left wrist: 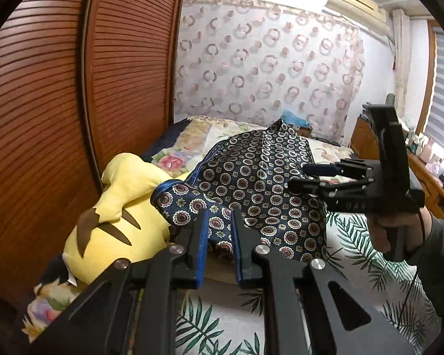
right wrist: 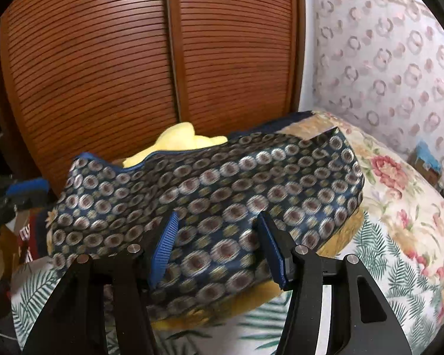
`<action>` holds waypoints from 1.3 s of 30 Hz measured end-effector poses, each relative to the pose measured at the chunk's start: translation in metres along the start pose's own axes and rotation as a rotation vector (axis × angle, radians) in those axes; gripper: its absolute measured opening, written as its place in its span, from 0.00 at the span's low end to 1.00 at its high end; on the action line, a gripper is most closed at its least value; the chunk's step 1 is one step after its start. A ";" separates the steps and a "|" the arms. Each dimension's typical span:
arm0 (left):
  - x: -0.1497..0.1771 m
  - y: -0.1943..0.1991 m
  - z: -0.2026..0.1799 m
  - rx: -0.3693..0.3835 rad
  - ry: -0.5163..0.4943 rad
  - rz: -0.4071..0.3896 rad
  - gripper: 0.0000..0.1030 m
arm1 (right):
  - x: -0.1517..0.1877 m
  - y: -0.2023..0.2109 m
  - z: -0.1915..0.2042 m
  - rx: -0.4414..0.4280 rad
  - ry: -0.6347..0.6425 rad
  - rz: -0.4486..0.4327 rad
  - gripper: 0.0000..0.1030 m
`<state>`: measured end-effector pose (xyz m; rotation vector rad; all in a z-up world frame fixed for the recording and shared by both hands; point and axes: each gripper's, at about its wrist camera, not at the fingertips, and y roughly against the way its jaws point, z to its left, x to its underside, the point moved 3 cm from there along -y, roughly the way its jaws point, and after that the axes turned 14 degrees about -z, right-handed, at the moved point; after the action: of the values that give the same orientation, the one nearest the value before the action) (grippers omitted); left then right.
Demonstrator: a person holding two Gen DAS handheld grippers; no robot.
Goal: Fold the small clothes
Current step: 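Carry the folded top with both grippers onto the mustard cloth beside the plush toy, then open both grippers and withdraw them from the placed top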
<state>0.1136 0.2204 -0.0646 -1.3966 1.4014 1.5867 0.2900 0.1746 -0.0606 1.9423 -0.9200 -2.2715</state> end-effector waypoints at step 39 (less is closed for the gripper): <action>0.016 0.046 -0.095 0.105 -0.127 0.004 0.18 | 0.065 0.209 0.032 0.421 -0.180 -0.150 0.87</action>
<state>0.0972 0.1153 -0.0545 -1.2116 1.3917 1.5529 0.1721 -0.0096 -0.0257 2.0359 -1.4199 -2.5374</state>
